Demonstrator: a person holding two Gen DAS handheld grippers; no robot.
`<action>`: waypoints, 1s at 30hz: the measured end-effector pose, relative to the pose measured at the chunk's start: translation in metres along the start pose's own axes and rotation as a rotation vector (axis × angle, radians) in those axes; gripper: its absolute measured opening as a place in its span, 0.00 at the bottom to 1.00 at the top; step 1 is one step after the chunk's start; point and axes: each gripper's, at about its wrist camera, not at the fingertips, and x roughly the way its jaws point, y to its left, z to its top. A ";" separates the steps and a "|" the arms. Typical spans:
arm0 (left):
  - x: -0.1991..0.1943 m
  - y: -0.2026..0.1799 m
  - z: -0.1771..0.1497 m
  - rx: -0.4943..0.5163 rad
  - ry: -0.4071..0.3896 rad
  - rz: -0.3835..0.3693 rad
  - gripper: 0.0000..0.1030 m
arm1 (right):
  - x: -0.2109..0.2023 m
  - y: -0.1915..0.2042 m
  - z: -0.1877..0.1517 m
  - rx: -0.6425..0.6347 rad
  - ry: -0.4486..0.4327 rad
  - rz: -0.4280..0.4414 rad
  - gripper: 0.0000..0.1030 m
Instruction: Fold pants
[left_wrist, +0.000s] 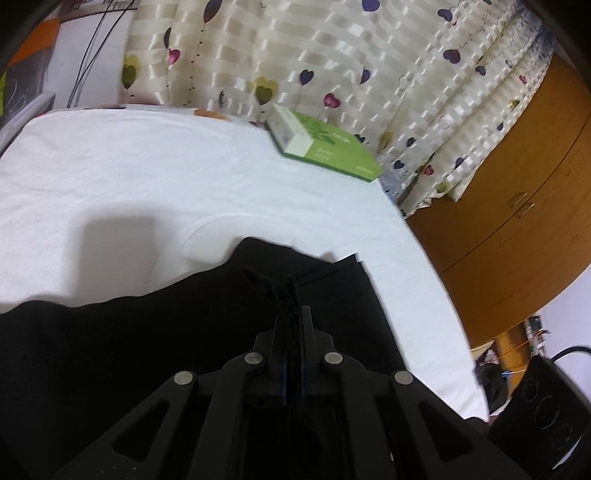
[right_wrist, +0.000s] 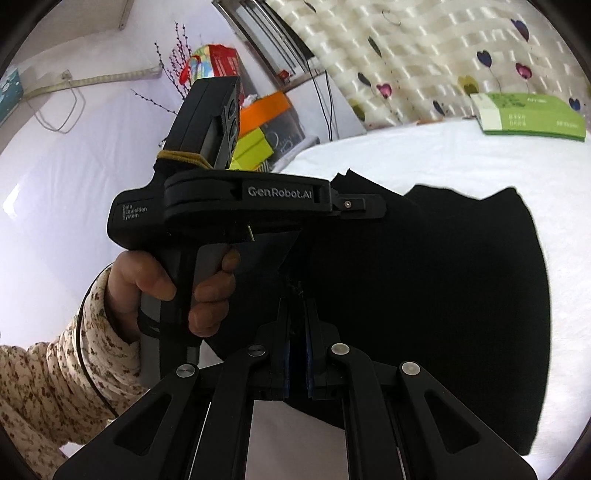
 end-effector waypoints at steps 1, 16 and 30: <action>0.002 0.003 -0.002 0.000 0.003 0.006 0.05 | 0.003 0.000 0.000 0.006 0.008 0.000 0.06; 0.006 0.033 -0.014 -0.045 0.019 0.011 0.06 | 0.020 0.003 0.000 0.014 0.058 -0.002 0.06; 0.004 0.042 -0.015 -0.063 0.029 0.108 0.17 | 0.014 0.005 0.000 0.024 0.100 0.013 0.20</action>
